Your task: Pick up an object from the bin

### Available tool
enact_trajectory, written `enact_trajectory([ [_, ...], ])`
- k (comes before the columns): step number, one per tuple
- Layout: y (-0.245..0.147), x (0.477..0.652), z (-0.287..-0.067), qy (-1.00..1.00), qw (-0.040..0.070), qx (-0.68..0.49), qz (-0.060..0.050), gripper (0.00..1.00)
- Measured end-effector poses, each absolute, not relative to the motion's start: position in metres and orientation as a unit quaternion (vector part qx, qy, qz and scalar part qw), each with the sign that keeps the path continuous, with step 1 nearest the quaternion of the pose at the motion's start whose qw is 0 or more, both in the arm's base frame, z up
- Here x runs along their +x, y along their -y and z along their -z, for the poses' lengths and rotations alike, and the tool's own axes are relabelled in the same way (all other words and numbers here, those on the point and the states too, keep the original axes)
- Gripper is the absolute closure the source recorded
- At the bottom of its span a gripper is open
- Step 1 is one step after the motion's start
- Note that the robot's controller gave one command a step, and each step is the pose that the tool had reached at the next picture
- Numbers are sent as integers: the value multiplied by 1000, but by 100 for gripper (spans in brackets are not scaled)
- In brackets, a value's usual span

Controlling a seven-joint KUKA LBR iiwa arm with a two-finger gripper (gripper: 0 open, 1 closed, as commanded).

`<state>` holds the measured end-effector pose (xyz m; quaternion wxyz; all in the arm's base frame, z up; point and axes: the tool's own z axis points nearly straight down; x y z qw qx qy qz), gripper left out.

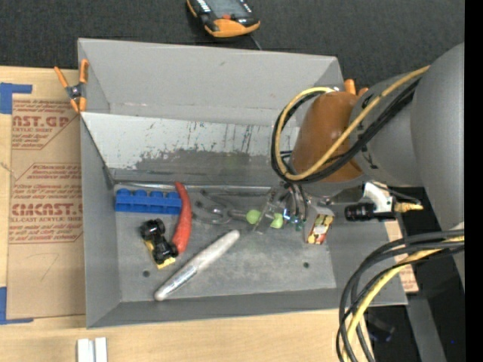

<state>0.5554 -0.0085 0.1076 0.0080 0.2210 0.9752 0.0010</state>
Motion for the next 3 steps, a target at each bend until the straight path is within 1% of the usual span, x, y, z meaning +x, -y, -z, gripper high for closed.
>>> enact_trajectory([
  [1,9,547,-93,-975,-1,220,1,100],
  [2,-18,545,-174,-976,2,218,-1,0],
  [3,-18,545,-174,-976,2,218,0,0],
])
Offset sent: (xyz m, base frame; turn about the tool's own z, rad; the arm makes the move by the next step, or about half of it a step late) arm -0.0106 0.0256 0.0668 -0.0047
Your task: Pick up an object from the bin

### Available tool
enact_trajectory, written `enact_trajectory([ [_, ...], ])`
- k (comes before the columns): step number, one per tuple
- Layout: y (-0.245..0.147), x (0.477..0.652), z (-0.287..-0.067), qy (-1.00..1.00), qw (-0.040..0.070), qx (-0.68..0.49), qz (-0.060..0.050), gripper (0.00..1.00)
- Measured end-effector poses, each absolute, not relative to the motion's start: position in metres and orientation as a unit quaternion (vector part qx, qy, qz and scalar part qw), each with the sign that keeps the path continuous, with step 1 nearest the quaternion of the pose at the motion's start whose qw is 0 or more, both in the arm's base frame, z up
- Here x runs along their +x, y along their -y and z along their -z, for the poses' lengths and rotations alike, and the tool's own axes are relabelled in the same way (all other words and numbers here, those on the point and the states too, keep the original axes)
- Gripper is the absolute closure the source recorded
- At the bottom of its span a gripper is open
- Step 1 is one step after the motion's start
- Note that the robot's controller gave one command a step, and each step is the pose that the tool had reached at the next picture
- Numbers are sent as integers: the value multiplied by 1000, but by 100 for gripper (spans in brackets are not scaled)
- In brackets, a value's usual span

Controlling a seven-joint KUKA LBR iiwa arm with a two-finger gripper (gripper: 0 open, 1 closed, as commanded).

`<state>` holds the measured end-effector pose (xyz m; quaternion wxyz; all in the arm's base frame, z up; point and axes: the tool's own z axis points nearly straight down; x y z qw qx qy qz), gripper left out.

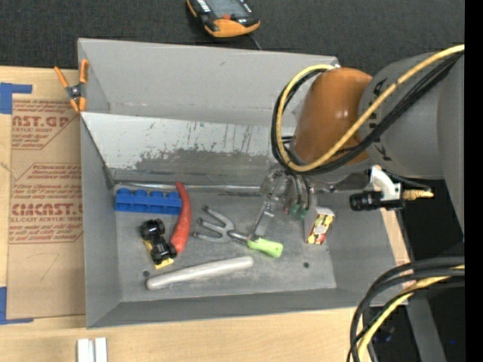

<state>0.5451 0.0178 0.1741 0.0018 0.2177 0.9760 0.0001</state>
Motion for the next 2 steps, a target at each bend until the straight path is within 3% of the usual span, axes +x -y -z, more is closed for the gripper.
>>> enact_trajectory([
  [1,-86,539,-140,-979,0,203,-1,0],
  [2,-49,502,-110,-985,3,170,2,0],
])
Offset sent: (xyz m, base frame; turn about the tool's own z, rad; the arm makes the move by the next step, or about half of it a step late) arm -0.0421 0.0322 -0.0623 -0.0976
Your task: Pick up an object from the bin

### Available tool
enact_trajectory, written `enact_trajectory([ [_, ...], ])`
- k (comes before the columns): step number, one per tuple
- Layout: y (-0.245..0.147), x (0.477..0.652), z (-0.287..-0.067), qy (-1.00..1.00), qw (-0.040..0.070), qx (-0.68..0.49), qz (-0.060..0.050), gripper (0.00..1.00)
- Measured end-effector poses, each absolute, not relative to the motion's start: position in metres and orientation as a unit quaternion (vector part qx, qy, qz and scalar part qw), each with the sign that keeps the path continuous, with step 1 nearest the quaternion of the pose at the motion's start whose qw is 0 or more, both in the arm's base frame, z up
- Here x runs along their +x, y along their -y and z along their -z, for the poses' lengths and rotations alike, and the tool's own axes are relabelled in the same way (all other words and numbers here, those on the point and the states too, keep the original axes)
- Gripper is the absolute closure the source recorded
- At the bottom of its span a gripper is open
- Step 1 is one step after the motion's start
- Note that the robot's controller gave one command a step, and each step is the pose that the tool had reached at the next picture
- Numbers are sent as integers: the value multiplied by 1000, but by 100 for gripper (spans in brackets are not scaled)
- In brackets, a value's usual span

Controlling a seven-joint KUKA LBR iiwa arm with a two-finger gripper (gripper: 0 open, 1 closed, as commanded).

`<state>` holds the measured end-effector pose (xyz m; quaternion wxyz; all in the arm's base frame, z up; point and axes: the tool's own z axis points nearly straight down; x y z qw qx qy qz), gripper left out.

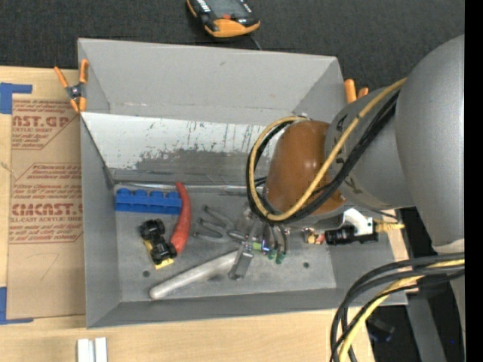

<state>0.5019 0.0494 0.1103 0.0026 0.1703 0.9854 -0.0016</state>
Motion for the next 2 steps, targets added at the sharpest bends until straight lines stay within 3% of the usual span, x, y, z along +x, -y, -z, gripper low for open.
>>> enact_trajectory([
  [1,-53,506,-109,-984,4,180,0,0],
  [2,-72,522,-119,-998,4,65,1,0],
])
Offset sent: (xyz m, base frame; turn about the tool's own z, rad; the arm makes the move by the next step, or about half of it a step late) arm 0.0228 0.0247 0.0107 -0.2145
